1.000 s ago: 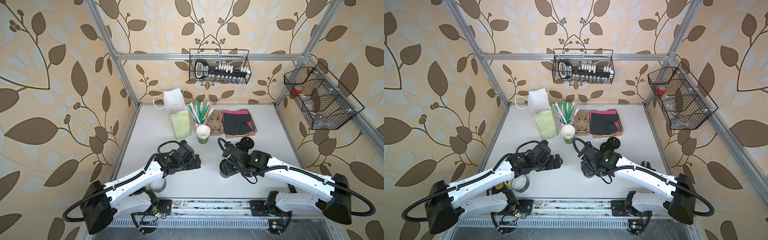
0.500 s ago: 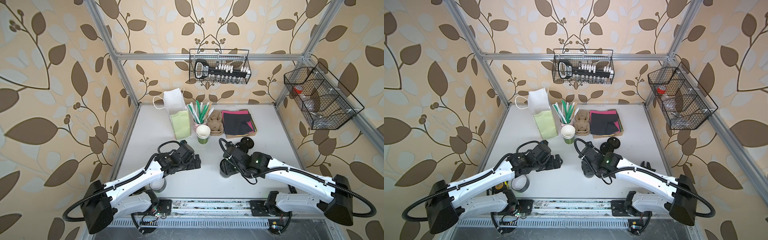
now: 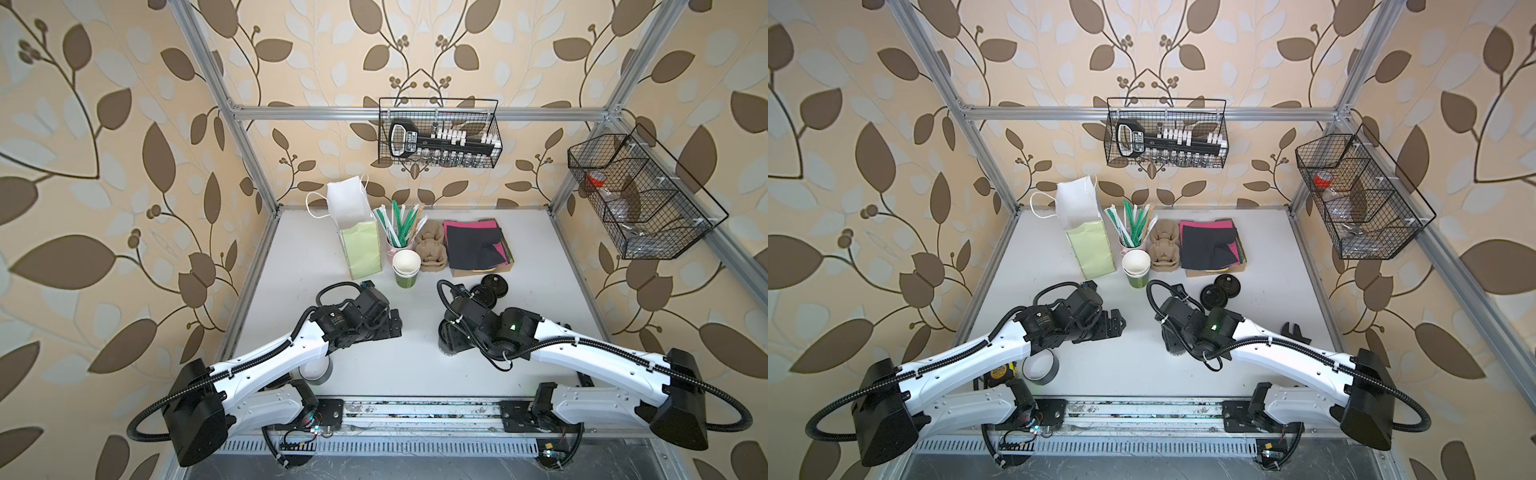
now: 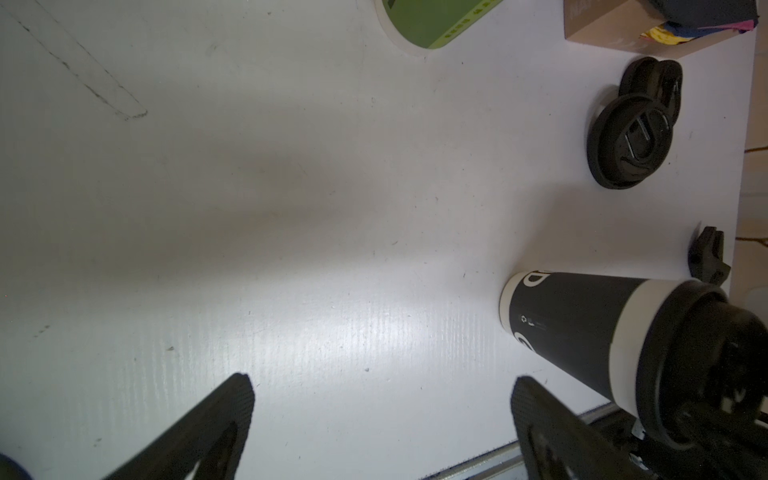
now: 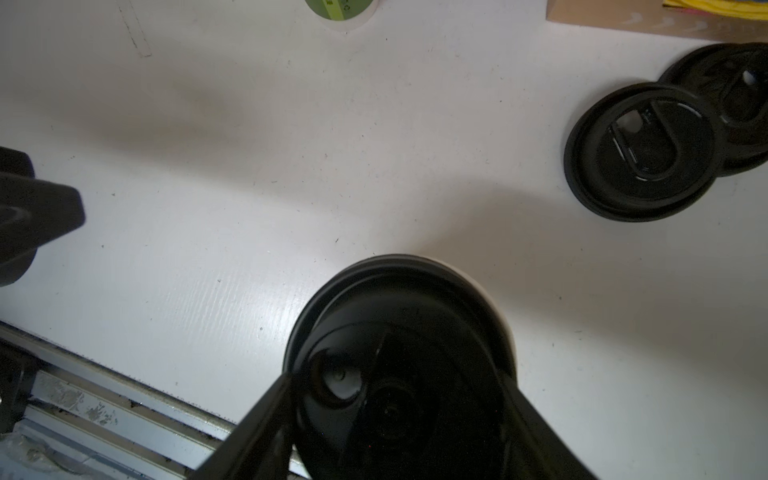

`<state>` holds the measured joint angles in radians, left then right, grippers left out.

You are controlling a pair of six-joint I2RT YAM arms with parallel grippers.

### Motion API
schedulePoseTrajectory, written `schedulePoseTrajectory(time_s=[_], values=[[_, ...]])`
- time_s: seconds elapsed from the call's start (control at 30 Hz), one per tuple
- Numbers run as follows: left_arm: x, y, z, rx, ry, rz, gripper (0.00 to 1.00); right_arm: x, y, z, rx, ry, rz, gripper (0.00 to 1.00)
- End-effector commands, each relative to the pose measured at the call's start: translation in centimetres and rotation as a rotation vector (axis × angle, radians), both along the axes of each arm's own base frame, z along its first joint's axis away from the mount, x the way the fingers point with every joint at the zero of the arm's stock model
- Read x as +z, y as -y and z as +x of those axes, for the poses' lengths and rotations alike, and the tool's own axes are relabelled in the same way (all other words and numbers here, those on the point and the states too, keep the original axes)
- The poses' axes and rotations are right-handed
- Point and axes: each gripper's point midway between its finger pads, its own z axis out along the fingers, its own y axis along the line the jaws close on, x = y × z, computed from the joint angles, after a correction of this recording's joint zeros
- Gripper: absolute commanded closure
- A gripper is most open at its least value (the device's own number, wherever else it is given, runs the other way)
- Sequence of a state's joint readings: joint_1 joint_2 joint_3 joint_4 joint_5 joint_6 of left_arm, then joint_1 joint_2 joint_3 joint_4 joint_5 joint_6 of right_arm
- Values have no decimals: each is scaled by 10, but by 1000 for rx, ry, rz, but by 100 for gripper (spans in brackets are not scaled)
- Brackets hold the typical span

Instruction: Pack the takeout coffee

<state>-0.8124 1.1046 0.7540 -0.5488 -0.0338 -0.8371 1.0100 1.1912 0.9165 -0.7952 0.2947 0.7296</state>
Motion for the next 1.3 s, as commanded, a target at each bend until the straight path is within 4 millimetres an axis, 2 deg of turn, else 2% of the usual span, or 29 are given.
schedulePoseTrajectory(time_s=[0.0, 0.17, 0.63, 0.93, 1.17, 1.27], values=[[3, 2, 0, -20, 14, -3, 1, 3, 5, -10, -13, -43, -13, 39], [3, 3, 0, -19, 13, -3, 1, 9, 4, -8, -3, -35, -18, 40], [1, 4, -2, -24, 4, -9, 1, -4, -1, 0, 11, -22, -12, 38], [-2, 3, -3, -26, 1, -8, 1, -14, 2, -8, -10, -56, -10, 38], [-3, 3, -3, -27, -1, -8, 1, 7, 6, -3, -26, 4, -14, 39], [-3, 3, -3, -25, -1, -10, 1, 11, 8, -3, -31, 14, -18, 38]])
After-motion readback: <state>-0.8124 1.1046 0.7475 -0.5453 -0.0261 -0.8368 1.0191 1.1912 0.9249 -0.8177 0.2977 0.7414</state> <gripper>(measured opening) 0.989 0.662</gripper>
